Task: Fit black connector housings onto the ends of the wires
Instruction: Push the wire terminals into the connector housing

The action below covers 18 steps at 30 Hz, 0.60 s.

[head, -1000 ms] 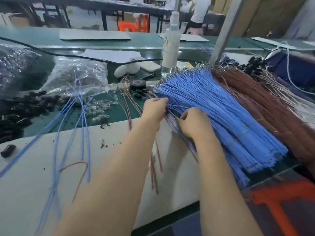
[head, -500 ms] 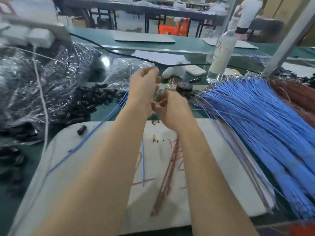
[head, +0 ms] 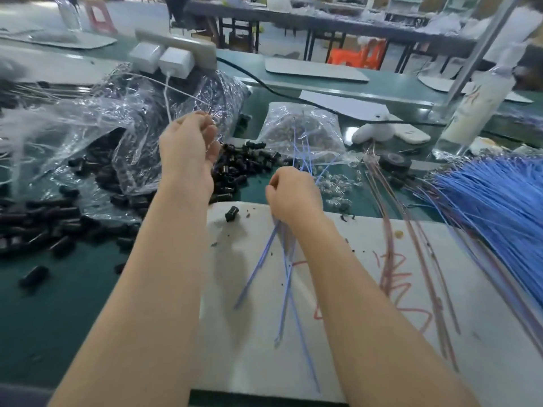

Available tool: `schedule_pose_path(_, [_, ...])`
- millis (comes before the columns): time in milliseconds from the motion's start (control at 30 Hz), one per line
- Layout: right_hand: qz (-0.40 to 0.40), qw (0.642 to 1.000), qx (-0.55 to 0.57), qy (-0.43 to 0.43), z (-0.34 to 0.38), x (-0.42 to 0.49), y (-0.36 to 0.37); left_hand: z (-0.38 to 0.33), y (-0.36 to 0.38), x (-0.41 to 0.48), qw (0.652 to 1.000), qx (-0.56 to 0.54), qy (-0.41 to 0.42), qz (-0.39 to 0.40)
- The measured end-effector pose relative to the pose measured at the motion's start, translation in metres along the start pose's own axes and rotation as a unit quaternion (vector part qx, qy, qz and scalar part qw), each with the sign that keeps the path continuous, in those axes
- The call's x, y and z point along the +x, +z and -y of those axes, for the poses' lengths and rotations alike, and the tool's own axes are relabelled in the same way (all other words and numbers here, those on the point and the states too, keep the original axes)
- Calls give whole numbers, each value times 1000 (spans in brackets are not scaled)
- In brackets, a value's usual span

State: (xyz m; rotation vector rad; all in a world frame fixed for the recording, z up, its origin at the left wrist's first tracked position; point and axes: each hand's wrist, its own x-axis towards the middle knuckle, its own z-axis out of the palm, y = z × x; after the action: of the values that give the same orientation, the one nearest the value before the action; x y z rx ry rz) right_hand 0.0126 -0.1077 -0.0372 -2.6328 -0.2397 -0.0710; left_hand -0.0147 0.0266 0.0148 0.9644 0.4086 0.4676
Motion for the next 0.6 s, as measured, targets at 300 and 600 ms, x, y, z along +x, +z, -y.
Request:
schedule_pose_path(300, [13,991,1,-133,37,6,29,8,7,0,1000,-15,-9,-21])
schedule_pose_path(600, [14,979,194,-64,24,4,11,10,3,1,1000,-17,-9,-21])
